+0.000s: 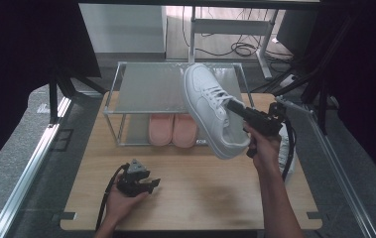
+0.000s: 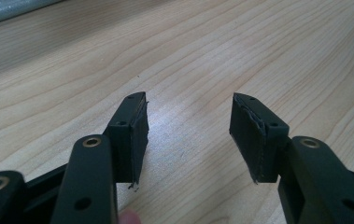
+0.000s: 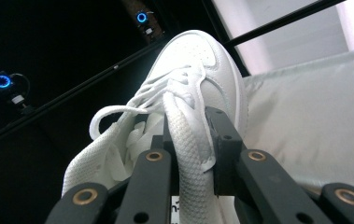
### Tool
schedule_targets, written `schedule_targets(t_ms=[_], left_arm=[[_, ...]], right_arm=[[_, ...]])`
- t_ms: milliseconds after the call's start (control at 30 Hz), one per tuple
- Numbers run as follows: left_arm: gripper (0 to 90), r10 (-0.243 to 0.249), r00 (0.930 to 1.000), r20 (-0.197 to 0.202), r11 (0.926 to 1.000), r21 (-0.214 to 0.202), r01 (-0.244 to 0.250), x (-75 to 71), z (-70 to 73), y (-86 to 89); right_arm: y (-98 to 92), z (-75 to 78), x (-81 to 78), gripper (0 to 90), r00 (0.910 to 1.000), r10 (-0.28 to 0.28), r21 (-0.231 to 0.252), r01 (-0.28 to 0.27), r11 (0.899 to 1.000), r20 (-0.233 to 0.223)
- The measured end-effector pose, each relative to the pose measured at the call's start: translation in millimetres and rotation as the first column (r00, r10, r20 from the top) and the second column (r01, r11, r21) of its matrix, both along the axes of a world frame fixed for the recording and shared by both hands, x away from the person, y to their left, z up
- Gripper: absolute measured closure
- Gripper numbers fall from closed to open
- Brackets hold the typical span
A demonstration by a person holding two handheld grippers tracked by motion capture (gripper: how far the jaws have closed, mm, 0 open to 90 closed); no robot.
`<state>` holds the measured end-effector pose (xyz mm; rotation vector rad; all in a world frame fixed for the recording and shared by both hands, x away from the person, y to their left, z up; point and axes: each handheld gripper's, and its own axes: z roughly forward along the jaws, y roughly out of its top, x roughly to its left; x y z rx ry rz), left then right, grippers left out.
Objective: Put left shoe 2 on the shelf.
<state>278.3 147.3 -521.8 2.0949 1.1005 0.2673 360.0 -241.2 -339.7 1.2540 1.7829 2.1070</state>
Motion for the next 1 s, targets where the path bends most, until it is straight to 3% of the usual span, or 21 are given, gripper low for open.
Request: schedule_targets(t_ms=[667, 767, 1000], left_arm=[[47.7, -0.005, 1.0, -0.005, 0.9999, -0.014, 0.005, -0.9, -0.6, -3.1], [47.7, -0.022, 0.9997, -0.009, 0.9998, 0.0, 0.022, -0.6, -1.5, -3.8], [47.6, -0.007, 1.0, 0.001, 0.9998, -0.02, 0.007, -0.4, 1.8, 2.1]], right_arm=[[45.2, 25.7, 53.9, 80.5, 0.9981, -0.043, -0.007, 0.043, 0.999, -0.044], [49.2, 28.1, 59.1, 80.5, 0.9975, -0.051, -0.001, 0.051, 0.999, -0.05], [58.7, 28.5, 72.9, 80.5, 0.9948, -0.074, -0.016, 0.073, 0.997, -0.07]])
